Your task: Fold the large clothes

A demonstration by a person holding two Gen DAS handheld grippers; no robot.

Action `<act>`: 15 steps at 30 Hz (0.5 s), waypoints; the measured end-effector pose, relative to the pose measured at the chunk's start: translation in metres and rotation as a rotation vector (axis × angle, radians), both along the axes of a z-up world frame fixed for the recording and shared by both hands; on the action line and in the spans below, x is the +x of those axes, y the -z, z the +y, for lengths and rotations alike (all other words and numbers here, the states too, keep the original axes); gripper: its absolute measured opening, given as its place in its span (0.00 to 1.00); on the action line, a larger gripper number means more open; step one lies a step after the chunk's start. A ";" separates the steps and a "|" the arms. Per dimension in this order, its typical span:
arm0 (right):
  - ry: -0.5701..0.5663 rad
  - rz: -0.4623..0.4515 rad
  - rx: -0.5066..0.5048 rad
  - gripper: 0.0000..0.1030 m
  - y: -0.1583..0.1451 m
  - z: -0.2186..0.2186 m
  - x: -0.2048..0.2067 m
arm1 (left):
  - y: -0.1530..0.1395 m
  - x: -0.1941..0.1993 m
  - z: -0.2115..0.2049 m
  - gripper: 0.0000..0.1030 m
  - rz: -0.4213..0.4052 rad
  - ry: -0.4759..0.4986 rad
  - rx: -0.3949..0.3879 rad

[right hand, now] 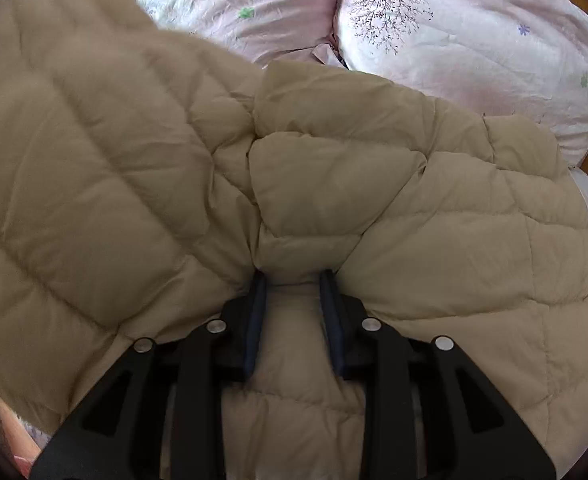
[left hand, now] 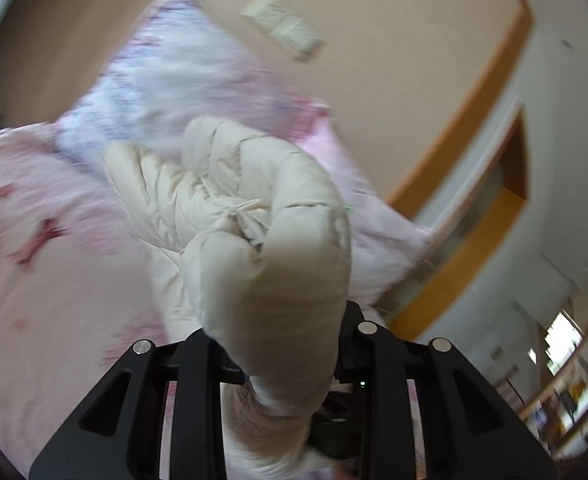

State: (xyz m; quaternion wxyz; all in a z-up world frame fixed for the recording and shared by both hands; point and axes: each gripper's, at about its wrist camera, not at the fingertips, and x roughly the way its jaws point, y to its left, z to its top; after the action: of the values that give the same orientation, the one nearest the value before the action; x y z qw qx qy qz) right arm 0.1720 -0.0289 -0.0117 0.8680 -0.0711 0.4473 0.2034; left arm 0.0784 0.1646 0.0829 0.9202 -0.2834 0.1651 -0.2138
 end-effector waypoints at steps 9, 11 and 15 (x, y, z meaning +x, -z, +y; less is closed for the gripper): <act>0.002 0.053 0.113 0.30 -0.005 -0.018 0.008 | -0.001 0.027 -0.058 0.26 0.011 0.178 -0.017; 0.007 0.070 0.164 0.31 -0.008 -0.027 0.010 | 0.001 0.030 -0.062 0.26 0.022 0.188 -0.027; 0.026 0.082 0.261 0.32 -0.021 -0.056 0.005 | 0.004 0.034 -0.074 0.26 0.035 0.216 -0.013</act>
State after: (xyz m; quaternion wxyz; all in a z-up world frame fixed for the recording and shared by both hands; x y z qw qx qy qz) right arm 0.1773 -0.0853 0.0093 0.8536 0.0564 0.4528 0.2513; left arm 0.1124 0.0907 0.0793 0.8870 -0.2735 0.2094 -0.3075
